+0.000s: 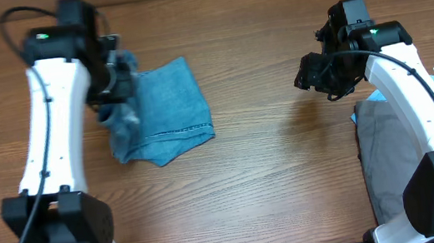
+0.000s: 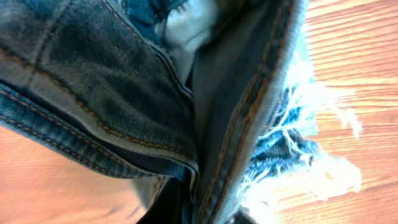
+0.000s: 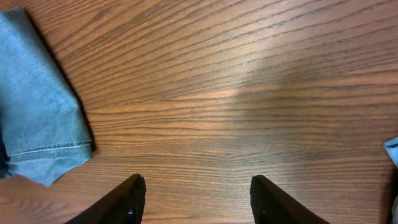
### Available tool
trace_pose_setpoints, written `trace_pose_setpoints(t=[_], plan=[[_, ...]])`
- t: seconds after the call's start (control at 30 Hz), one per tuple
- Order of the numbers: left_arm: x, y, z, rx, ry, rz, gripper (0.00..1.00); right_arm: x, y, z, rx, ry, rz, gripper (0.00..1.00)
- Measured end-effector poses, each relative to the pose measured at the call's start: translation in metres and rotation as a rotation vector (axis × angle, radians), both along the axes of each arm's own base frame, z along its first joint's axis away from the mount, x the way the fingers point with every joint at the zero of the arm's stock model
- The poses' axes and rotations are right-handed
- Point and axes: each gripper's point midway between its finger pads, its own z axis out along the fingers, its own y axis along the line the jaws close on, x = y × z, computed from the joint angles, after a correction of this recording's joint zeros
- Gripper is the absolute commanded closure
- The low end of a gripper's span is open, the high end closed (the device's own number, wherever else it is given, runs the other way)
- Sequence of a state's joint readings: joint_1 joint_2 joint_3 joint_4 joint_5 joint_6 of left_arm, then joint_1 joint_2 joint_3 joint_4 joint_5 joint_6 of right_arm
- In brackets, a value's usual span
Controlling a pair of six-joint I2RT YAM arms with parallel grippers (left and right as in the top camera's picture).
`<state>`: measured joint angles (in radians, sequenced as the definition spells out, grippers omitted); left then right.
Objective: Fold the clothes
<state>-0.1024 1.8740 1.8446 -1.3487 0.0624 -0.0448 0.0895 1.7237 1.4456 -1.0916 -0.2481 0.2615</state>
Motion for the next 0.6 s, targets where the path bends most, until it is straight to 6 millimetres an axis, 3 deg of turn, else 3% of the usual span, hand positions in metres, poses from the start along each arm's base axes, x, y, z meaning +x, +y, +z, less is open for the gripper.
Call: trace_pose_setpoints(t=[0.17,0.27,0.33,0.43,0.47,0.5,0.6], plan=[[0.004,-0.042,-0.03,-0.012,-0.014,-0.017,0.85,0.0,0.0,0.0,0.001,0.001,0.0,0.42],[0.003,-0.055,-0.047,0.001,-0.016,0.02,0.84,-0.001,0.0,0.0,0.002,0.002,0.001,0.43],[0.003,-0.062,-0.058,0.003,-0.027,0.05,0.76,-0.001,0.001,0.0,0.003,0.003,0.001,0.42],[0.005,-0.071,-0.068,-0.011,-0.04,0.101,0.46,-0.002,0.0,0.0,0.003,0.009,0.002,0.42],[0.005,-0.073,-0.07,-0.016,-0.043,0.118,0.16,-0.002,0.0,0.0,0.003,0.01,0.002,0.43],[0.005,-0.075,-0.071,-0.023,-0.043,0.132,0.0,-0.002,0.0,0.0,0.003,0.01,0.004,0.42],[0.001,-0.078,-0.072,-0.035,-0.025,0.167,0.0,-0.005,0.001,-0.001,0.003,0.018,0.009,0.42]])
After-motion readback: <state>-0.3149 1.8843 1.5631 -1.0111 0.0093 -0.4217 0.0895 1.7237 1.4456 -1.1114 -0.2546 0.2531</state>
